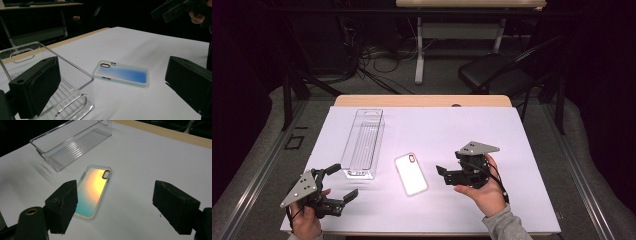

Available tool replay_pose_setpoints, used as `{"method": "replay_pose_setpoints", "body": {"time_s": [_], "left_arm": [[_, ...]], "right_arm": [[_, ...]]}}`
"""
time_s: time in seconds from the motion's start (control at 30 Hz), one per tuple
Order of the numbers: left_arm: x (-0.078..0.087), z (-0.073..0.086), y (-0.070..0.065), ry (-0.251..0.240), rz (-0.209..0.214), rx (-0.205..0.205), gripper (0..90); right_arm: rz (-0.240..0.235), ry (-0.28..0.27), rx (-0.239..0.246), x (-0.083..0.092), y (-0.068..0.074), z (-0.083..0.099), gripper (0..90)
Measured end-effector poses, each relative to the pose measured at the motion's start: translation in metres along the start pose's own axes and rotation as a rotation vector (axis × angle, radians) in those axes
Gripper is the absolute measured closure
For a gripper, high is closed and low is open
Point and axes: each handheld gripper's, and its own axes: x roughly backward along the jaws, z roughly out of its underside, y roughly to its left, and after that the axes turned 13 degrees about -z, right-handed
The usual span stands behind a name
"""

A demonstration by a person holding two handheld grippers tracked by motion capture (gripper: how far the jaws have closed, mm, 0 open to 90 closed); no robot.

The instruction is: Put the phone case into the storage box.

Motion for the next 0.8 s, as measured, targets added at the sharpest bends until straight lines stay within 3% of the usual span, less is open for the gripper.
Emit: {"method": "replay_pose_setpoints", "body": {"time_s": [0.17, 0.27, 0.4, 0.67, 0.8], "left_arm": [[0.000, 0.000, 0.000, 0.003, 0.001, -0.002, 0.4], [0.000, 0.000, 0.000, 0.003, 0.002, -0.002, 0.3], [0.000, 0.000, 0.000, 0.001, 0.002, -0.001, 0.4], [0.000, 0.000, 0.001, 0.002, 0.001, -0.001, 0.4], [0.000, 0.001, 0.001, 0.002, 0.001, 0.001, 0.3]], "right_arm": [[-0.005, 0.006, 0.002, -0.006, 0.001, -0.007, 22.5], [-0.012, 0.054, -0.036, -0.013, 0.002, -0.014, 22.7], [-0.006, 0.090, -0.039, -0.022, 0.002, -0.019, 22.7], [-0.006, 0.102, -0.031, -0.037, 0.001, -0.028, 23.6], [-0.005, 0.134, -0.023, -0.045, 0.004, -0.033, 26.2]]}}
